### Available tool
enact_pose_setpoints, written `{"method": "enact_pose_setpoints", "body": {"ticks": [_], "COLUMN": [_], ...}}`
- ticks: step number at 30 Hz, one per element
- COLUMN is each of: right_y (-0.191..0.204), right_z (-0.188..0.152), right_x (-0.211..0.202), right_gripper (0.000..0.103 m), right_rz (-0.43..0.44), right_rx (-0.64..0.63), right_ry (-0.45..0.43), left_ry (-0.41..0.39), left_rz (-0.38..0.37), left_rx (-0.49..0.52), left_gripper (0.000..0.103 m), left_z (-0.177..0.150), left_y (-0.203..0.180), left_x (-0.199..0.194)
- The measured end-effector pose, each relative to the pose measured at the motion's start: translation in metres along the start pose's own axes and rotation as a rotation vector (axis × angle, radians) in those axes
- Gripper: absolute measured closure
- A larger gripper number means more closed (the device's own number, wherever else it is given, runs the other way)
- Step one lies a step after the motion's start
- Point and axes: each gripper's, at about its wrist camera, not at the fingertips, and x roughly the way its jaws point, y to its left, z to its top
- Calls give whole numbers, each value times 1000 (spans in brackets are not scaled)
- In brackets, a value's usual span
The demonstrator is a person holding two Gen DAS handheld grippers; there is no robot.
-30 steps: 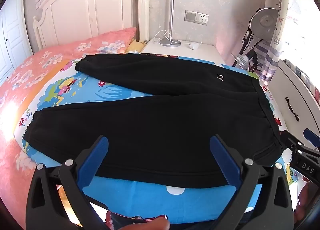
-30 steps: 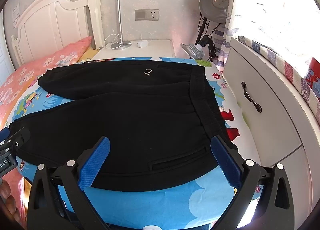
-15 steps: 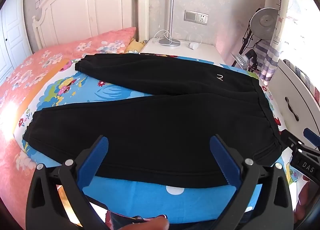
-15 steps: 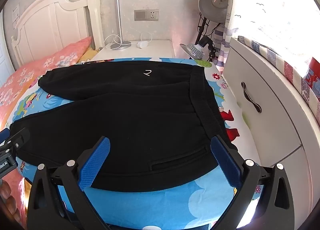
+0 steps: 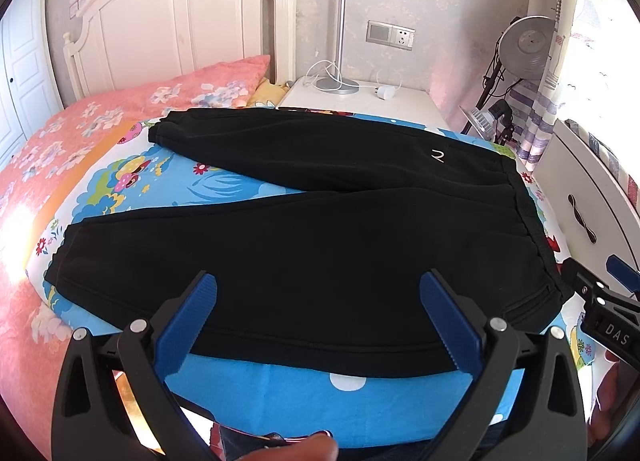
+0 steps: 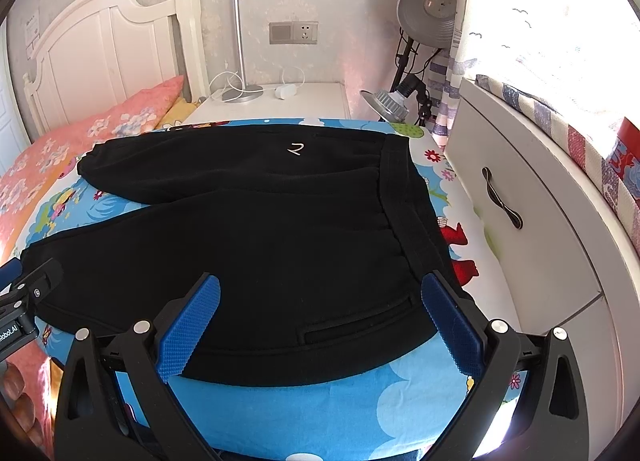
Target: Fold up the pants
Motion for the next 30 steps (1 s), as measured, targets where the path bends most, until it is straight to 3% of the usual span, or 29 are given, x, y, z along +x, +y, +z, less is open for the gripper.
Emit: {"method": "enact_pose_setpoints", "body": {"ticks": [30], "right_y": [0], "right_z": [0], "right_x": [1], "right_gripper": [5], "right_rz": [0], "right_rx": [0], "right_ry": [4], "left_ry": [1], "left_rz": [-2], "left_rx": [0], "left_gripper": [2], "left_z": [0], "left_y": [-4], "left_x": [-1]}}
